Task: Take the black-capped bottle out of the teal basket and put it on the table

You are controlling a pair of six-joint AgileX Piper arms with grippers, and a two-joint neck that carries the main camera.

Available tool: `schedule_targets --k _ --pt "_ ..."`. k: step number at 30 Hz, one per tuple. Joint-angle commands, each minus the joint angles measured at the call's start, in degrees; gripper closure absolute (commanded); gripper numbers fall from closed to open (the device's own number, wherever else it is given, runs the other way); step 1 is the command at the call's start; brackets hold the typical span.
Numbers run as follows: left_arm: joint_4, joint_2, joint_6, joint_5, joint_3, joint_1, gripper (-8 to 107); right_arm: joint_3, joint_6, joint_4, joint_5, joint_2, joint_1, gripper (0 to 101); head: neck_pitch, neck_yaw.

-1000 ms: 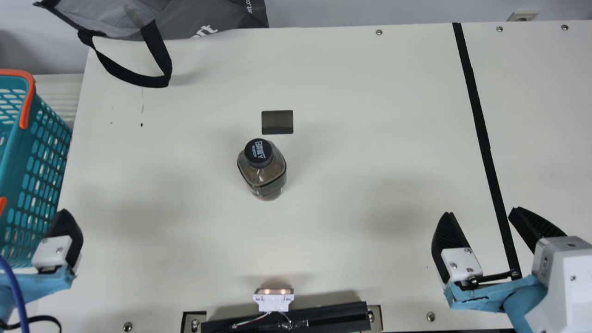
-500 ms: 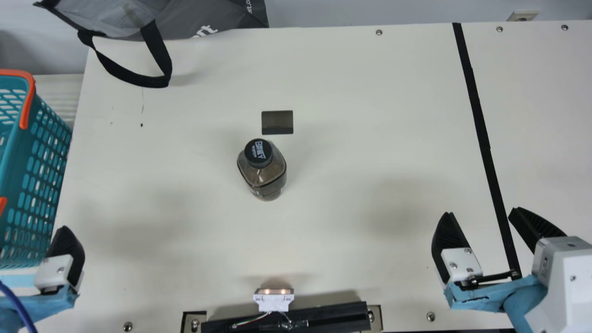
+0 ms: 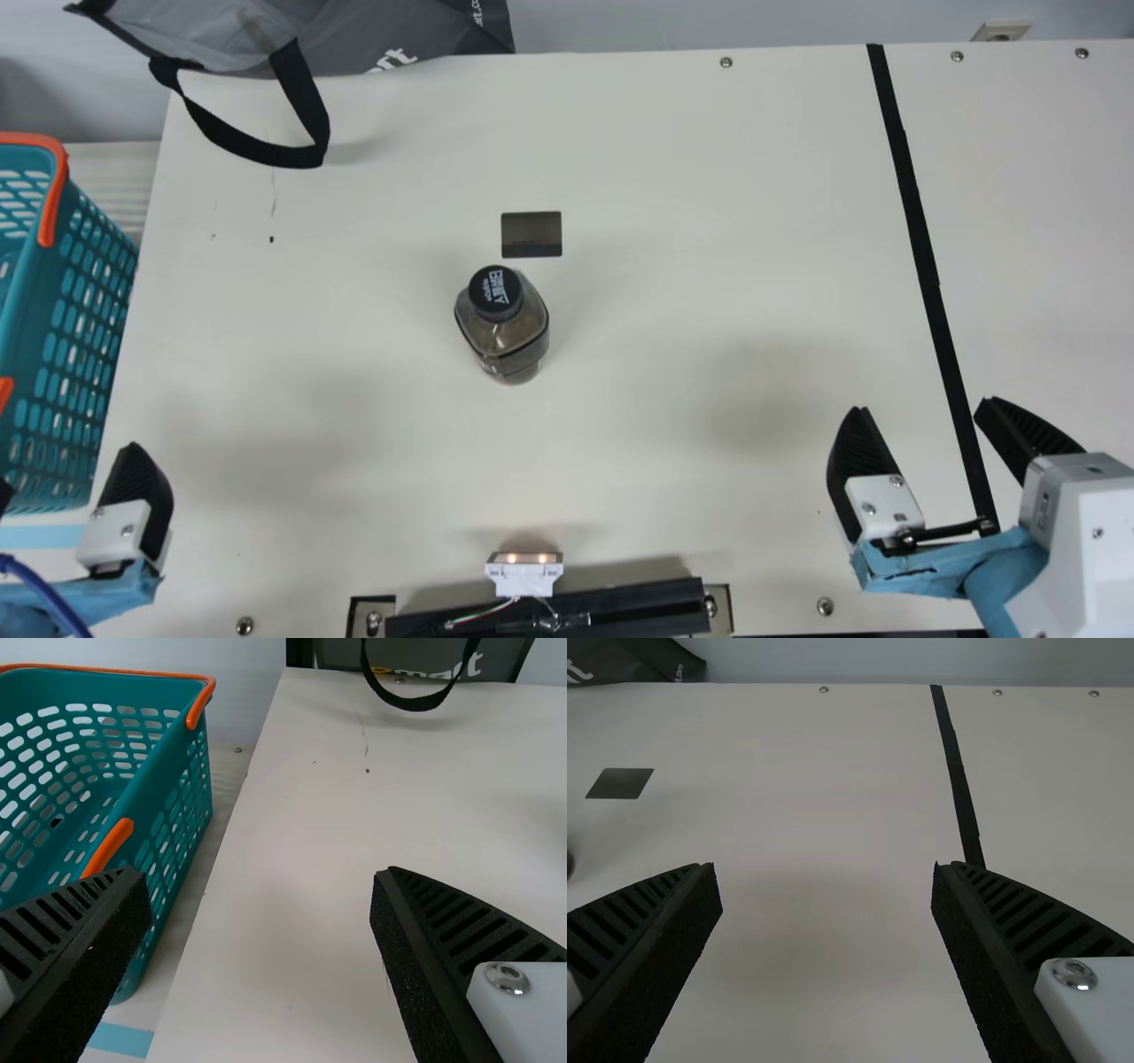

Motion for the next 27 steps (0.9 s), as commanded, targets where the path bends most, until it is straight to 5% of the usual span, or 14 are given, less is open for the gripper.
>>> schedule_targets --k 1,27 --pt "0.00 0.00 0.00 0.00 0.00 0.00 -8 0.00 0.00 0.00 0.00 0.00 0.00 10 -0.21 0.18" --pt "0.00 0.00 0.12 0.00 0.00 0.00 -8 0.00 0.00 0.00 0.00 0.00 0.00 10 -0.21 0.18"
